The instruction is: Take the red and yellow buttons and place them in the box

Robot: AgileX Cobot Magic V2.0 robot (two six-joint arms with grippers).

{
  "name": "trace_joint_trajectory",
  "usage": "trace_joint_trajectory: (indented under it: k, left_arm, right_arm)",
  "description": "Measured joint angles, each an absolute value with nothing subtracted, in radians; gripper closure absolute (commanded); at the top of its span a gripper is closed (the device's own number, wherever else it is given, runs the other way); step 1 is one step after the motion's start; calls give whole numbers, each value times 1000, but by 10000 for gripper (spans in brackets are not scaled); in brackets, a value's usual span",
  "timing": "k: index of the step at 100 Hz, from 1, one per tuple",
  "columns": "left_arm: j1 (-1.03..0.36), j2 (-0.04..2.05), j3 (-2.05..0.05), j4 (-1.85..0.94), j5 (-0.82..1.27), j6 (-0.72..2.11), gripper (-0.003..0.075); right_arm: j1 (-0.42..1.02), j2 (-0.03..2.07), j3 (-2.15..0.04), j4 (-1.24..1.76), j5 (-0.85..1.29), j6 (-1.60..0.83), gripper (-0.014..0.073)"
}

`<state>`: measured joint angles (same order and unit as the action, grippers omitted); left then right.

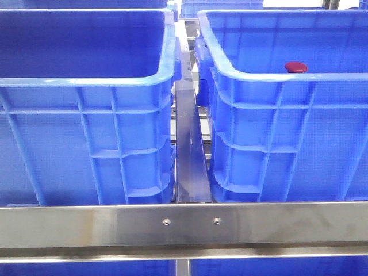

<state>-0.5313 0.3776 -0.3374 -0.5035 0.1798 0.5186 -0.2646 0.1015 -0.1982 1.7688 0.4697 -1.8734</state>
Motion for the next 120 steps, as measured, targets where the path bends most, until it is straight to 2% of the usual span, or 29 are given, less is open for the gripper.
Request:
trace_joint_trajectory:
  k: [66,87,100,120]
  left_arm:
    - [-531,378,-337,-503,177,519,740]
    - [-529,365,-307,-503,88,519,740]
    - [-463,335,-260,-450,0,474,740]
    - [-286,228,-179,-148,-17,191,740]
  right_arm:
    - [-265,102,-198,1769,470,-1870,663]
    - [-265,102,-198,1769,470,-1870,663]
    - [-265,102,-198,1769,470,-1870,663]
    - [-265,102,-198,1769,470,-1870,663]
